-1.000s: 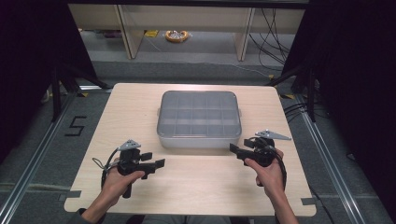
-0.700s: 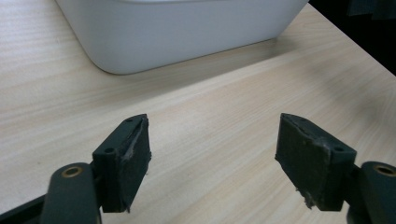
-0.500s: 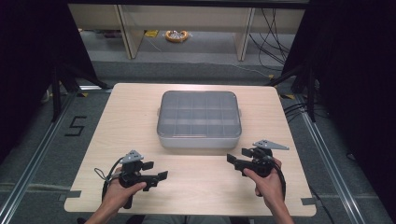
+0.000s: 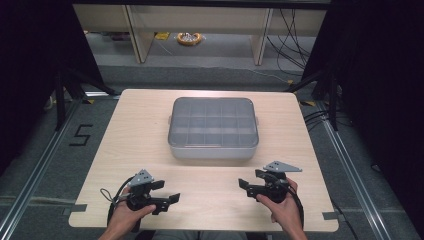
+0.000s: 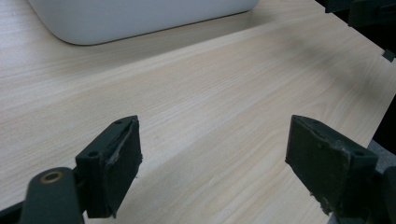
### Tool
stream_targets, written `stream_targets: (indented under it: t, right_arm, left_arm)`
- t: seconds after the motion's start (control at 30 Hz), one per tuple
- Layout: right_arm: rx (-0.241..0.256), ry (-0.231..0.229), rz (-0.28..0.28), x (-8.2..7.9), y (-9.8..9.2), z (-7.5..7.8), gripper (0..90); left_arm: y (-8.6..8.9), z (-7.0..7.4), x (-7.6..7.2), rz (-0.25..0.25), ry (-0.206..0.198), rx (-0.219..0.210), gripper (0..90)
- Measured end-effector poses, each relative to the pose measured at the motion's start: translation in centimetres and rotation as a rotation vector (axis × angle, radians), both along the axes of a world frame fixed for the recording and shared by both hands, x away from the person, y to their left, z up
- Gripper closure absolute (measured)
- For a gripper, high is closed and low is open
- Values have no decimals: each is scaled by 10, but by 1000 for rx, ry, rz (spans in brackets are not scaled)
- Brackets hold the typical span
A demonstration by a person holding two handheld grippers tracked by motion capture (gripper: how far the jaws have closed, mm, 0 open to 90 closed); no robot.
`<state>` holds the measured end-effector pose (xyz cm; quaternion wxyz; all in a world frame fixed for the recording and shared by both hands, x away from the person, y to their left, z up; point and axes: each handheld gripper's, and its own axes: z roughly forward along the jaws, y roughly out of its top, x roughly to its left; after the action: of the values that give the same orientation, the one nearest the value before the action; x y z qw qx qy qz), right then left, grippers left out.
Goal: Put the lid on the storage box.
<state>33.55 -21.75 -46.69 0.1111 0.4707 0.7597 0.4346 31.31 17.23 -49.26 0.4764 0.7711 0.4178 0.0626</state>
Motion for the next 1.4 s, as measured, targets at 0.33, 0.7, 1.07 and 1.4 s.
stream_targets:
  t: [0.33,0.7,1.07,1.4]
  right_arm:
    - [-3,14,33,-15,3,-6,226]
    - [-13,67,72,-31,6,-17,177]
    - [-21,103,81,-49,5,-24,169]
    - [-77,97,98,-62,0,-26,169]
  left_arm:
    - [-4,-2,-12,-27,-7,41,180]
    - [-6,-5,-24,-46,-8,69,174]
    - [-9,-6,-36,-47,8,74,168]
    - [-11,-5,-49,-89,-2,107,158]
